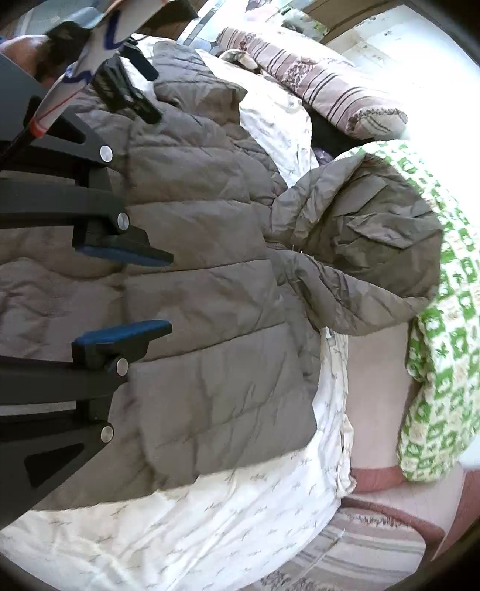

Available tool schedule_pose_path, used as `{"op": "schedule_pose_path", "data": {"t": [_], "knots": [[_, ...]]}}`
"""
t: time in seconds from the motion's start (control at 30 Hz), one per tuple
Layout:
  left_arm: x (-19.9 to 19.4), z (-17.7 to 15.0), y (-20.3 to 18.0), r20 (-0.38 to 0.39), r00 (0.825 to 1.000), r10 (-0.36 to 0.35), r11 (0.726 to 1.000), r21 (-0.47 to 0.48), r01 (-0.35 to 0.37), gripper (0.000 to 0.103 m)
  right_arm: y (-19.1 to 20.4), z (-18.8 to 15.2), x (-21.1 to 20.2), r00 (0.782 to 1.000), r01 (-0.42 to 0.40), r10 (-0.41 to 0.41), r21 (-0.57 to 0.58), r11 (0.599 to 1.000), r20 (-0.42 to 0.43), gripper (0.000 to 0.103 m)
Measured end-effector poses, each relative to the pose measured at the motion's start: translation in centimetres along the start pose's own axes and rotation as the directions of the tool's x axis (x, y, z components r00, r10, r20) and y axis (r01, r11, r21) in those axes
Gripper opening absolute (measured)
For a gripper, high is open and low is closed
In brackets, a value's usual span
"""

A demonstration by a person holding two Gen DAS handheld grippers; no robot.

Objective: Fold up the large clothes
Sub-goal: 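Lay the sleeve flat on the jacket front and open the right tool, then withdraw the right tool and move the left tool toward the other sleeve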

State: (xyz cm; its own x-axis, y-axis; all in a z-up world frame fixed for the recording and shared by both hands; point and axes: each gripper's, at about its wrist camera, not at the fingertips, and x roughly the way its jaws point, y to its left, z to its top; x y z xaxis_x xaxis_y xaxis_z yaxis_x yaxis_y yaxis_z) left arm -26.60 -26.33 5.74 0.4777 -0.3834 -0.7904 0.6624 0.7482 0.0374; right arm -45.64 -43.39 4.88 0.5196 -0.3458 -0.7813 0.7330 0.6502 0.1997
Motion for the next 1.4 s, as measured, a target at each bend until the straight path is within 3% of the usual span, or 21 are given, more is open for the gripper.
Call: {"op": "schedule_pose_path", "data": {"t": [0.17, 0.27, 0.5, 0.7, 0.83, 1.0, 1.2, 1.4], "knots": [[-1.5, -0.3, 0.0, 0.02, 1.0, -0.003, 1.0, 0.004, 0.003, 0.103, 0.5, -3.5, -3.6, 1.0, -0.022, 0.022, -0.01, 1.0, 0.013, 0.04], [-2.3, -1.0, -0.4, 0.028, 1.0, 0.001, 0.999, 0.036, -0.002, 0.103, 0.6, -6.0, -4.5, 1.0, 0.004, -0.004, -0.026, 1.0, 0.0, 0.04], [-3.8, -4.6, -0.7, 0.003, 1.0, -0.015, 0.996, 0.088, 0.015, 0.103, 0.5, -11.1, -4.1, 0.995, -0.002, 0.0, -0.025, 1.0, -0.098, 0.04], [-6.4, -8.3, -0.9, 0.022, 0.998, 0.061, 0.993, 0.101, -0.063, 0.103, 2.3, -13.4, -3.6, 0.989, -0.025, 0.013, -0.074, 0.997, -0.148, 0.04], [-8.3, -11.8, 0.5, -0.026, 0.996, 0.085, 0.992, 0.095, -0.083, 0.103, 3.3, -14.2, -4.5, 0.99, -0.052, 0.04, -0.086, 0.995, -0.135, 0.048], [-7.3, -14.5, 2.6, -0.107, 0.992, 0.071, 0.997, 0.038, -0.067, 0.103, 4.8, -16.2, -3.1, 0.985, -0.036, 0.008, -0.161, 0.986, -0.175, 0.048], [-6.8, -14.3, 2.8, -0.095, 0.994, 0.057, 0.998, 0.034, -0.054, 0.103, 6.1, -17.1, -2.5, 0.986, 0.048, -0.087, -0.257, 0.965, -0.141, 0.051], [-7.6, -13.7, 3.0, -0.058, 0.998, 0.036, 0.999, 0.019, -0.035, 0.103, 7.3, -17.5, -4.5, 0.991, 0.11, -0.128, -0.308, 0.945, -0.037, 0.051]]}}
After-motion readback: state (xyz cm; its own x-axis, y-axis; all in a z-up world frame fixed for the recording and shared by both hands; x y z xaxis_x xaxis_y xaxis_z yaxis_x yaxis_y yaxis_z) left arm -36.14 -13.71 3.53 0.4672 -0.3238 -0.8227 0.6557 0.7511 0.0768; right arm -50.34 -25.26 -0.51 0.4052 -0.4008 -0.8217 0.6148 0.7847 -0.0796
